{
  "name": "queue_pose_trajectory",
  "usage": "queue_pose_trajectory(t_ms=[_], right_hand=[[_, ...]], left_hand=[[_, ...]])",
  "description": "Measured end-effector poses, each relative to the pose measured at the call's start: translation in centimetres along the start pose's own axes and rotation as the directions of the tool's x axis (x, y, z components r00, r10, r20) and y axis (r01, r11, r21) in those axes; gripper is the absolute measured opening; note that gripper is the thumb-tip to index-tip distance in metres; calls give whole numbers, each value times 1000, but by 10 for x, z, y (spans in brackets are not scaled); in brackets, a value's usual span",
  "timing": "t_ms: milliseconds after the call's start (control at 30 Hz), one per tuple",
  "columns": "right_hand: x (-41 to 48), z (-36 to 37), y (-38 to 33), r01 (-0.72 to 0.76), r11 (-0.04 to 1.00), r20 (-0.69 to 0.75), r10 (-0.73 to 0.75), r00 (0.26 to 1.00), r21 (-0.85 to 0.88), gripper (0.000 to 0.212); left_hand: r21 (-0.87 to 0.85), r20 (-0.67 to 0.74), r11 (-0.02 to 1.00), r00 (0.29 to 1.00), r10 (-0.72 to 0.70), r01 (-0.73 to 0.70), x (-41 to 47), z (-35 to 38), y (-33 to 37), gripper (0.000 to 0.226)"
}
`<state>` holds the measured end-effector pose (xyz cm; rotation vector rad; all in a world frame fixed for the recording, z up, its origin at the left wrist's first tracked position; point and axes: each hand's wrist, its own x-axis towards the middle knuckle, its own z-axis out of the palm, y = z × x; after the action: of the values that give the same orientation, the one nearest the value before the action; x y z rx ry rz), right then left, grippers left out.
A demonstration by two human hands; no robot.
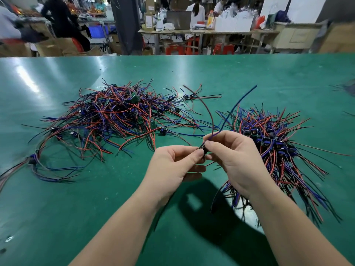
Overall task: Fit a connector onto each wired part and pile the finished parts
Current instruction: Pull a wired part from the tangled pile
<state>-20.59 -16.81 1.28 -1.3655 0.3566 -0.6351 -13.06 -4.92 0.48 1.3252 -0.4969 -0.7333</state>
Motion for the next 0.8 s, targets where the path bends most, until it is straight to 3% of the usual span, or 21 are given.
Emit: queue_pose_trajectory(t_ms=[200, 367, 500, 600, 800], right_hand=[[-1, -2, 0, -1, 997, -32, -2, 999, -75, 12], [1, -4, -5, 74, 995, -119, -82, 989, -68, 18], [6, -17, -16, 84, 996, -235, -73, 969, 38, 12], [6, -19, -18, 33, 995, -247, -8, 969, 98, 15], [7, -20, -21, 25, 978, -311, 41, 950, 205, 25]], left_hand=[[122, -20, 990, 997, 70, -67, 1, 4, -6, 8], [259, 89, 960, 992, 90, -110, 3, -4, -6, 7], [594, 319, 797, 941, -112, -107, 0, -9, -5, 12], [579, 416, 814, 876, -243, -49, -5, -12, -1, 14], [605, 515, 790, 805, -295, -97, -10, -14, 5, 10]])
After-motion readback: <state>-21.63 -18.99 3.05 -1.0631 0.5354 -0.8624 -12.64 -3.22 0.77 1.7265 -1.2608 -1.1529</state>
